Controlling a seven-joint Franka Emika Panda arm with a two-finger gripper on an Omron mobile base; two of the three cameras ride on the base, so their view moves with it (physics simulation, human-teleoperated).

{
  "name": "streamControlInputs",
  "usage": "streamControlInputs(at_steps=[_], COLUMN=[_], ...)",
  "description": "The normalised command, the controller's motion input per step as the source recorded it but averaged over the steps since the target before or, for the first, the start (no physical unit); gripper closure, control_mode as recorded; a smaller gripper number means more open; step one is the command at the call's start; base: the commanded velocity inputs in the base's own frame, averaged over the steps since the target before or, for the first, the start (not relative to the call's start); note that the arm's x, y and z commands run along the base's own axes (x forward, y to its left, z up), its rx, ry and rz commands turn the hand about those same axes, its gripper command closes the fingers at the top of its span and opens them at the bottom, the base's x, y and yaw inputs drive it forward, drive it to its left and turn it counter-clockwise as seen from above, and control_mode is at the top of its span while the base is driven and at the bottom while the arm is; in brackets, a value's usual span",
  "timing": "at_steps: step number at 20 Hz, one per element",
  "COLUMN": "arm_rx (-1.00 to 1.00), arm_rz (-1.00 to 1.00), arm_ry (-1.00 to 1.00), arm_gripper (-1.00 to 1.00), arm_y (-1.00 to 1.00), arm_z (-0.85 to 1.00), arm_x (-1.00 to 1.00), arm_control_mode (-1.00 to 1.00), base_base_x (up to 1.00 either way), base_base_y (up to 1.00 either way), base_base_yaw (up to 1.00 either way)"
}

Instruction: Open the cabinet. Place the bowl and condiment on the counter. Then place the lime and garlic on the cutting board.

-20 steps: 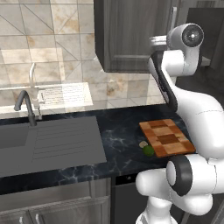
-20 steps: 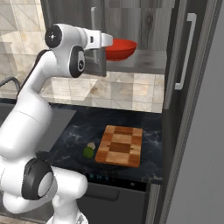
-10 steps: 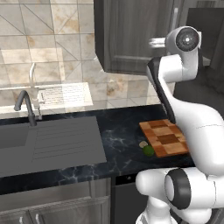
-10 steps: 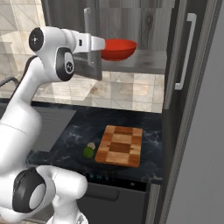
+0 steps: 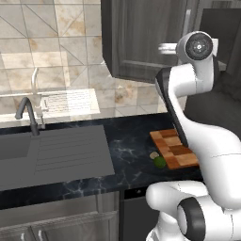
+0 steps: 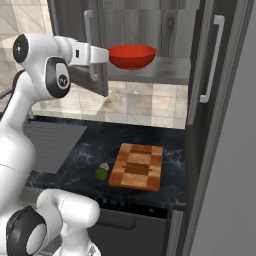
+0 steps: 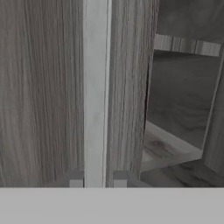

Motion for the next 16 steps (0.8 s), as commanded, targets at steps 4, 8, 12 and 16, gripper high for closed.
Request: streamControlInputs(at_steps=[4, 8, 12, 16], arm_rx=[0.04, 0.03, 0.02, 0.0], arm_rz=[-0.02, -0.02, -0.01, -0.02], arm_ry=[0.0, 0.0, 0.0, 0.0], arm_gripper=[1.0, 1.0, 1.0, 1.0], arm_y=[0.0, 0.0, 0.0, 0.02], arm_z=[0.0, 0.0, 0.0, -0.03], arm_x=[-0.57, -0.54, -0.49, -0.46], arm_control_mode=[-1.0, -1.0, -1.0, -1.0], base_base_x=[0.0, 0.0, 0.0, 0.0], base_base_y=[0.0, 0.0, 0.0, 0.0], base_base_yaw=[0.0, 0.0, 0.0, 0.0])
